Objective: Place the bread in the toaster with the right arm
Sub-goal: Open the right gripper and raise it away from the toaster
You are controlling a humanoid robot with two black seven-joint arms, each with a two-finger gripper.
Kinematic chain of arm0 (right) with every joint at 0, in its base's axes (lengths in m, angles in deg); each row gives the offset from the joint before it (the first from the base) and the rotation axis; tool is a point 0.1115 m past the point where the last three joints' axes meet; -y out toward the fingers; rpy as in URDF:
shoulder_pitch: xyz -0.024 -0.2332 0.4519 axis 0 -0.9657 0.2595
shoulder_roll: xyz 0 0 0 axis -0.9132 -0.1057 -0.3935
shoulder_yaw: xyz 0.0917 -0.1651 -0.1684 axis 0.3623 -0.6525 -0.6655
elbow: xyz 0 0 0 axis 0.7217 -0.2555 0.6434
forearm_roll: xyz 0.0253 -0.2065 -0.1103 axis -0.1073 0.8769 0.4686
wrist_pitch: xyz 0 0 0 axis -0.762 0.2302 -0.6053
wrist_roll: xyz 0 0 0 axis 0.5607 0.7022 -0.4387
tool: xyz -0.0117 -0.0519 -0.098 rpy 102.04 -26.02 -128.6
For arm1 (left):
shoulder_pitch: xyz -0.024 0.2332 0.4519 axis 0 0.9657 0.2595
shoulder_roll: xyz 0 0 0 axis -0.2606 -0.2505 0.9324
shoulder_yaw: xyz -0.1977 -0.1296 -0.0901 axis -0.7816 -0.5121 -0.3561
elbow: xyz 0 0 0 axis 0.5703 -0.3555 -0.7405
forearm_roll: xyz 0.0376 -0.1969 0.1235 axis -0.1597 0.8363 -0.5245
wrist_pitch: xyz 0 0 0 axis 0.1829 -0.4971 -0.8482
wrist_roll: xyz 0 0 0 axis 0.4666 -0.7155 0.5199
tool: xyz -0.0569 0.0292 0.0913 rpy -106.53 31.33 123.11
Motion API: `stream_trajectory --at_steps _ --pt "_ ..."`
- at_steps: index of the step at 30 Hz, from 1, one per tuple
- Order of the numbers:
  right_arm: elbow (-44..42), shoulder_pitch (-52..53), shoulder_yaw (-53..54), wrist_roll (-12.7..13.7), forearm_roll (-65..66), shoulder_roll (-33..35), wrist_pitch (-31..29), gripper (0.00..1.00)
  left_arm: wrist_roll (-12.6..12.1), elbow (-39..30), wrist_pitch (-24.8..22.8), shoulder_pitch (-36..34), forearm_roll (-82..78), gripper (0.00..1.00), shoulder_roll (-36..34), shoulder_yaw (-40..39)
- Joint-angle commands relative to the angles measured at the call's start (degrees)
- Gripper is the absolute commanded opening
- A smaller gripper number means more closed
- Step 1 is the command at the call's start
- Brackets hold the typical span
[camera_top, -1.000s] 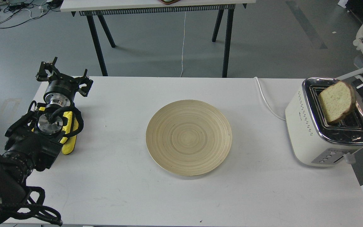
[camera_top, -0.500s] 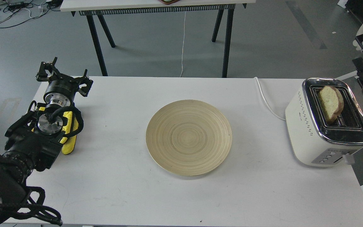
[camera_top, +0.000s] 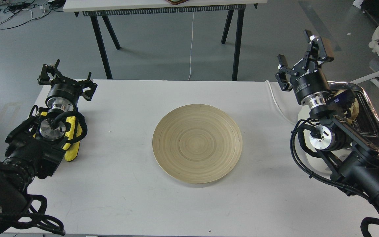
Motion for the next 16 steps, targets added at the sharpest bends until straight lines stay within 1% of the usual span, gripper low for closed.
stream_trajectory --at_steps 1,3,5,9,13,16 --pt "-4.5 -0.2 0.5 0.0 -5.8 -4.8 -7.0 0.98 0.0 0.0 0.0 0.0 0.0 1.00 0.0 0.0" --pt "-5.7 -0.2 0.5 0.0 -8.5 -5.3 -9.2 0.98 0.0 0.0 0.0 0.0 0.0 1.00 0.0 0.0" --pt "-6.0 -0.2 0.5 0.0 -9.3 -5.3 -9.6 0.98 0.0 0.0 0.0 -0.1 0.0 1.00 0.0 0.0" --pt "-6.1 -0.2 1.0 0.0 -9.5 -5.4 -8.9 0.98 0.0 0.0 0.0 0.0 0.0 1.00 0.0 0.0" --pt "-6.0 -0.3 0.9 0.0 -9.5 -6.3 -6.8 0.98 0.0 0.0 0.0 0.0 0.0 1.00 0.0 0.0" --pt "-6.0 -0.7 0.6 0.0 -9.4 -6.4 -6.7 0.98 0.0 0.0 0.0 0.0 0.0 1.00 0.0 0.0"
